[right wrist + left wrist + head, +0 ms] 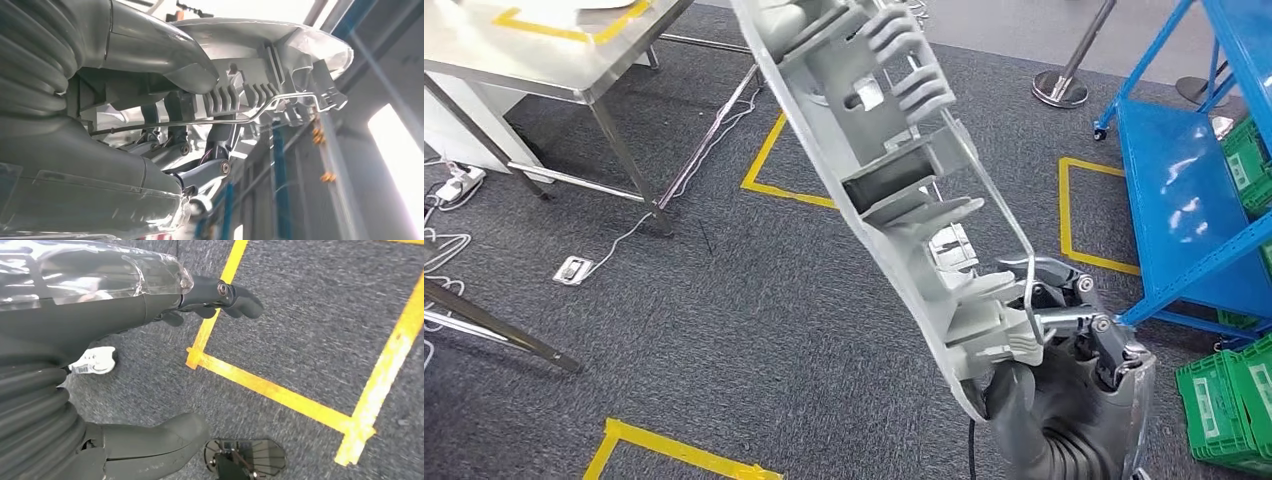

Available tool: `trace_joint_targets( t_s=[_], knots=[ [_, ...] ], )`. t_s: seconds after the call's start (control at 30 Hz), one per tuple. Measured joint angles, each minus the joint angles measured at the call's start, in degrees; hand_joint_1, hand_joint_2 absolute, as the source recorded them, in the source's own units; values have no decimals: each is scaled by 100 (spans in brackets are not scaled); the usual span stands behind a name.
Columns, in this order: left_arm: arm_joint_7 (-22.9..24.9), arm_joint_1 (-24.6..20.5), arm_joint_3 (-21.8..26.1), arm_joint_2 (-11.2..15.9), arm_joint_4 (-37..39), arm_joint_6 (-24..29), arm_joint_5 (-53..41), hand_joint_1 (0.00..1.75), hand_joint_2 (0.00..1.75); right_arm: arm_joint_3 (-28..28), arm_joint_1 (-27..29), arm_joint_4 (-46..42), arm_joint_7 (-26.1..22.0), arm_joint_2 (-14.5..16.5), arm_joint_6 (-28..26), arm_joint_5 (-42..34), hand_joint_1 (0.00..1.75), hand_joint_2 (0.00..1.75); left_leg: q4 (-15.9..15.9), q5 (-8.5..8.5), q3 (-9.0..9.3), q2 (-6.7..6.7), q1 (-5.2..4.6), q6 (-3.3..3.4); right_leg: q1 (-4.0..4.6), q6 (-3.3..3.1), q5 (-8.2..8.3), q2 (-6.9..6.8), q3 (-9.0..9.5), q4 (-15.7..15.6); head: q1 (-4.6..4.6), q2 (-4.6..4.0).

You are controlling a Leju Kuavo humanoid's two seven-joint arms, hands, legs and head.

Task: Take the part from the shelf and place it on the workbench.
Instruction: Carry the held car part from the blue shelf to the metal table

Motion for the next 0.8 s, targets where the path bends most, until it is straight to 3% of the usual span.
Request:
trace_joint_targets(
  t_s=[0.07,0.13,0.23,0.27,0.3,0.33,0.37,0.43,0.5,0.57,0.6,0.63,0.7,0.77,0.8],
  knots=[
    [33,-1,3,11,-1,-16,0,0,175,10,-58,31,-5,17,38,-14,175,175,1,17,-24,-117,-20,123,-17,53,-19,-67,10,2,16,-1],
    [57,-13,4,21,-2,-29,-4,0,175,14,-94,59,-8,28,56,-16,175,175,-12,42,-28,-264,-17,205,-50,103,-180,81,-38,161,42,-1],
    [57,-30,5,22,-3,-32,-21,0,175,11,-88,90,-17,28,52,-21,175,175,-15,71,-31,-502,-32,285,-61,113,-731,469,-461,1169,142,0],
    [54,-29,4,21,-3,-32,-28,0,175,11,-82,101,-20,28,50,-24,175,175,-14,76,-33,-591,-49,297,-57,97,-834,514,-619,1502,173,0],
    [51,-26,4,21,-3,-32,-35,0,175,11,-78,112,-22,28,47,-28,175,175,-14,81,-32,-683,-67,306,-49,70,-829,538,-712,1667,199,0],
    [47,-23,4,21,-3,-32,-42,0,175,11,-73,122,-24,27,45,-31,175,175,-13,86,-29,-780,-83,313,-37,30,-703,560,-709,1606,219,0],
    [43,-21,4,21,-3,-32,-50,0,175,10,-71,130,-25,27,45,-34,175,175,-13,91,-24,-875,-95,318,-19,-20,-486,601,-611,1331,233,0],
    [31,-23,4,15,-3,-32,-63,0,175,8,-73,135,-32,26,45,-45,175,175,-11,106,-27,-1044,-105,315,15,-128,-77,827,-307,562,240,0],
    [23,-22,4,9,-4,-32,-68,0,175,5,-84,133,-54,26,48,-64,175,175,-8,135,-63,-1183,-88,276,38,-183,49,996,-132,139,238,0],
    [21,-8,4,13,-4,-31,-69,0,175,2,-102,133,-70,26,55,-77,175,175,-29,175,-110,-1286,-66,208,44,-194,55,929,-94,51,247,0],
    [20,3,4,16,-4,-31,-70,0,175,0,-111,134,-73,26,60,-80,175,175,-19,165,-132,-1178,-77,180,34,-197,84,858,-72,-4,243,0],
    [18,8,4,18,-3,-30,-70,0,175,-1,-114,133,-77,28,63,-80,175,175,54,99,-178,-988,-93,157,26,-207,119,786,-48,-67,210,0],
    [10,-4,3,17,-2,-29,-71,0,175,-1,-115,130,-84,33,71,-81,175,175,538,-218,-403,-577,-98,115,16,-220,168,620,-18,-155,127,-1],
    [2,-15,2,16,1,-27,-71,0,175,-4,-112,131,-87,38,77,-83,175,175,1243,-548,-721,-534,-46,56,14,-221,167,448,-18,-159,64,-1],
    [0,-11,2,17,1,-25,-71,0,175,-6,-111,134,-87,39,78,-84,175,175,1442,-595,-802,-551,-21,25,9,-212,160,366,-18,-155,46,0]
  ],
)
